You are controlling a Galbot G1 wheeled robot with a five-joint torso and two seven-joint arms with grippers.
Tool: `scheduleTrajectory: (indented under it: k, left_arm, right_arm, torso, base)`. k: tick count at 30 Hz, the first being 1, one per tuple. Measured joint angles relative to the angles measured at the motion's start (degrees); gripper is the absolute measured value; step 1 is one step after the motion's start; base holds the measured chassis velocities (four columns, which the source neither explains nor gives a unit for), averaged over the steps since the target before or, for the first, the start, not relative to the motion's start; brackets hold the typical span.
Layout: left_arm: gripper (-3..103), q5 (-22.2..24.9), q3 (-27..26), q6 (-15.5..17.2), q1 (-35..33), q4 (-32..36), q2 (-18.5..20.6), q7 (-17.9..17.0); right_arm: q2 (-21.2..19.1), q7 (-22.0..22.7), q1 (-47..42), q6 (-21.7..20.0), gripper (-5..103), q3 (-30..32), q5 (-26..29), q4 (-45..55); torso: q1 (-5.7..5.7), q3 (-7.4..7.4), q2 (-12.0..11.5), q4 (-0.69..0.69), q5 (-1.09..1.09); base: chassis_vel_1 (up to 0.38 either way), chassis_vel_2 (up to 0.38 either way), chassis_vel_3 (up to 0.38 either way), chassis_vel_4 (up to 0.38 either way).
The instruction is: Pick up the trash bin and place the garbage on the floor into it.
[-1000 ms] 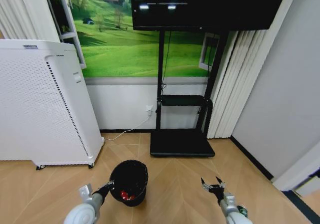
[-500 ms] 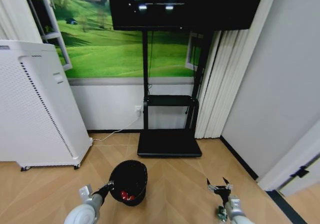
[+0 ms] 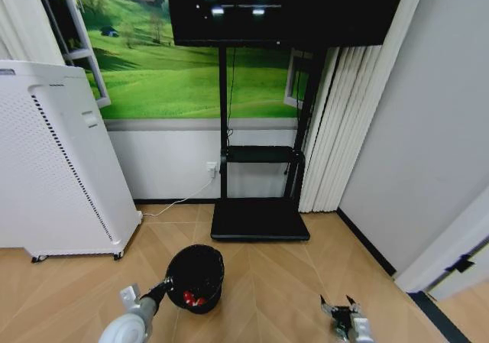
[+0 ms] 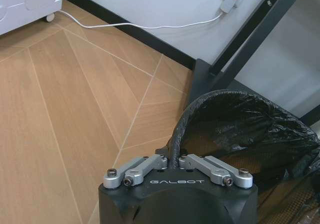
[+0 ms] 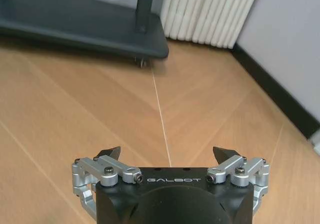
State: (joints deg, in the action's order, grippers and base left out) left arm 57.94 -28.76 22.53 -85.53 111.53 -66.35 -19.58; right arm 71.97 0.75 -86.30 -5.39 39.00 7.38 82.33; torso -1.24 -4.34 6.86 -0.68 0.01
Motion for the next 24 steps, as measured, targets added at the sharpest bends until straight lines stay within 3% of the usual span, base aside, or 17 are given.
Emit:
scheduleTrajectory:
  k: [18, 24]
  left_arm:
    - [4, -0.9, 0.3, -0.9, 0.2, -0.2, -0.2, 0.8]
    - [4, -0.9, 0.1, -1.0, 0.1, 0.0, -0.1, 1.0]
  right_arm:
    - [1.8, 1.9, 3.5, 2.4, 102, -1.5, -2.6, -15.3]
    - [2.0, 2.5, 4.6, 5.0, 84, -1.7, -4.4, -19.8]
  torso:
    - [0.00, 0.00, 0.0, 0.00, -0.01]
    - [0.00, 0.00, 0.0, 0.00, -0.02]
  base:
    - [0.000, 0.000, 0.000, 0.000]
    - [0.000, 0.000, 0.000, 0.000]
